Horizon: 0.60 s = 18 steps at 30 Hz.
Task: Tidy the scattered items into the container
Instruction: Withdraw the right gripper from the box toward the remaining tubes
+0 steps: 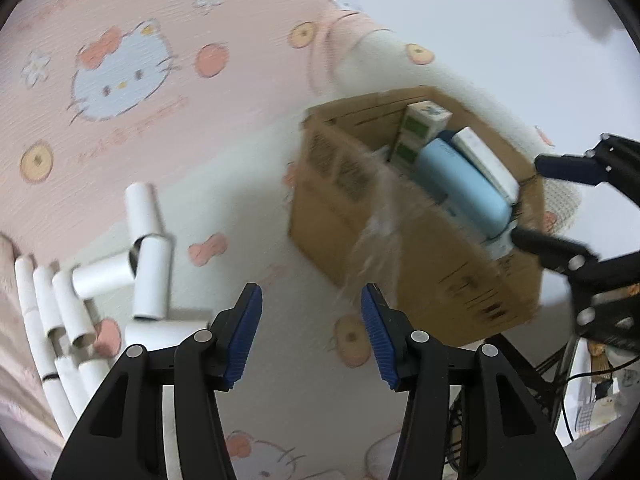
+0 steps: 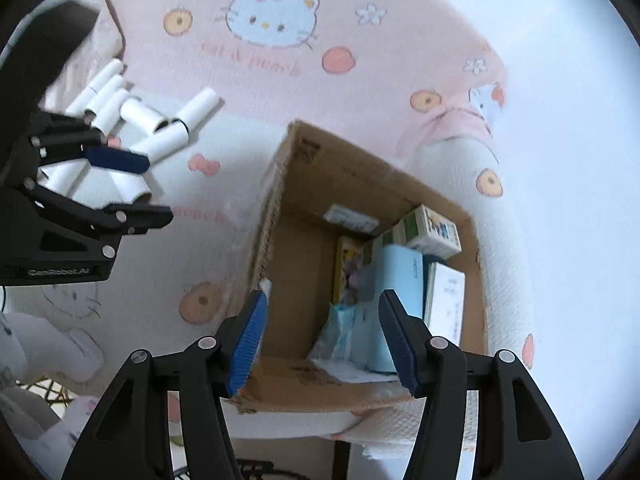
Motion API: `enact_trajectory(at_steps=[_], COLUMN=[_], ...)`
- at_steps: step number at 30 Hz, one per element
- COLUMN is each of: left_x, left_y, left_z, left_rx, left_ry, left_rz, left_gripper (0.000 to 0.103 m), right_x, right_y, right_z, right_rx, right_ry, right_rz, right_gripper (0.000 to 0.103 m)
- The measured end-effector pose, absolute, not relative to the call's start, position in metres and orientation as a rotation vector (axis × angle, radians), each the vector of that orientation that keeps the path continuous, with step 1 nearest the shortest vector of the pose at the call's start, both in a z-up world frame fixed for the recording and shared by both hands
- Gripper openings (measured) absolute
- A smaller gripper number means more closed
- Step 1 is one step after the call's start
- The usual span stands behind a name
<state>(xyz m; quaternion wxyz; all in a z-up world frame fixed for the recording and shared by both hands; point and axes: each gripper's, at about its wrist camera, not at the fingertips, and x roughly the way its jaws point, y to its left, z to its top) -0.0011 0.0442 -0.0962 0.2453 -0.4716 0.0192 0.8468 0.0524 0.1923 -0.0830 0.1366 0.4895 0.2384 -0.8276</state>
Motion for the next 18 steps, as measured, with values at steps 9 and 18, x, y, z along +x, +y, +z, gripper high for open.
enact_trajectory(at_steps=[9,18], left_x=[-0.007,-0.001], left_y=[-0.031,-0.118], left_z=[-0.127,-0.147], left_rx=[-1.365,-1.384], left_ry=[-0.288,-0.581], left_rz=[2.378,2.505], left_gripper=[0.056,0.056], right_x=[0.072,0.062], right_y=[0.179,0.155], right_z=[-0.078,-0.114], right_rx=[1.110,1.159], right_ry=[0.519,0.251], right_rz=[-2.508,-2.545], right_gripper=[0.060,0.060])
